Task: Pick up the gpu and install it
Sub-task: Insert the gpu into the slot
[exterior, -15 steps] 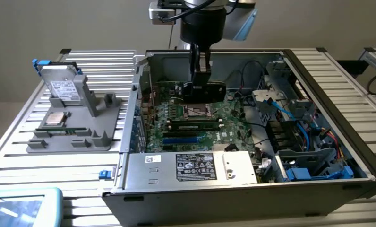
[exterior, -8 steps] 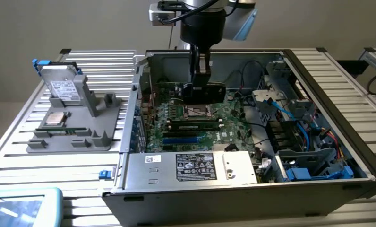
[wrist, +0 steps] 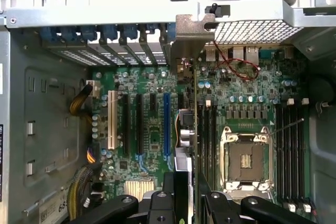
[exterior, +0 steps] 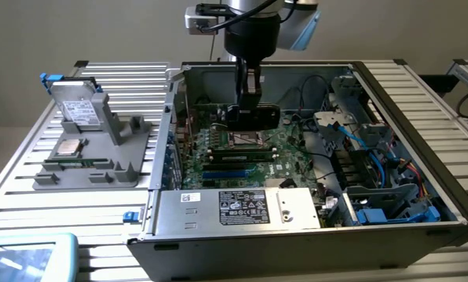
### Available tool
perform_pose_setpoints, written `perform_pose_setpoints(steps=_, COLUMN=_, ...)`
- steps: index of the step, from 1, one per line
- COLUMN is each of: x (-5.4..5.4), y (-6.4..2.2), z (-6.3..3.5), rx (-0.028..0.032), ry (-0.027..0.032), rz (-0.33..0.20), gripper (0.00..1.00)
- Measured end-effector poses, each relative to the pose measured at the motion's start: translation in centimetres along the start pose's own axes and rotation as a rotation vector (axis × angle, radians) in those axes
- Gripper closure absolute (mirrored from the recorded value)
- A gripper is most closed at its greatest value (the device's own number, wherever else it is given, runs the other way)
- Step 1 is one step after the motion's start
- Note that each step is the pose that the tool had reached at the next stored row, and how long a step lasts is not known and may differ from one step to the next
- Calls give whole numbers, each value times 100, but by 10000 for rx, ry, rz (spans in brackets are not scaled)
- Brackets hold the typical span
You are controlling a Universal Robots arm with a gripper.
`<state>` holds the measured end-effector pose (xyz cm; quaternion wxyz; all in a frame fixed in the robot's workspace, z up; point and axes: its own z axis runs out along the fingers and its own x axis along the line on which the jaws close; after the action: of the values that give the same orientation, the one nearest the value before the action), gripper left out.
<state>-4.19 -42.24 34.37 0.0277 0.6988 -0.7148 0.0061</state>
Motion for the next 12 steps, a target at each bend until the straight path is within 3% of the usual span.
perform_pose_setpoints(steps=8, x=2, y=1, z=41, rx=-1, ry=40, rz=1, gripper=73)
perform_pose_setpoints(steps=12, x=1, y=11, z=74, rx=-38, ry=42, rz=1, gripper=73)
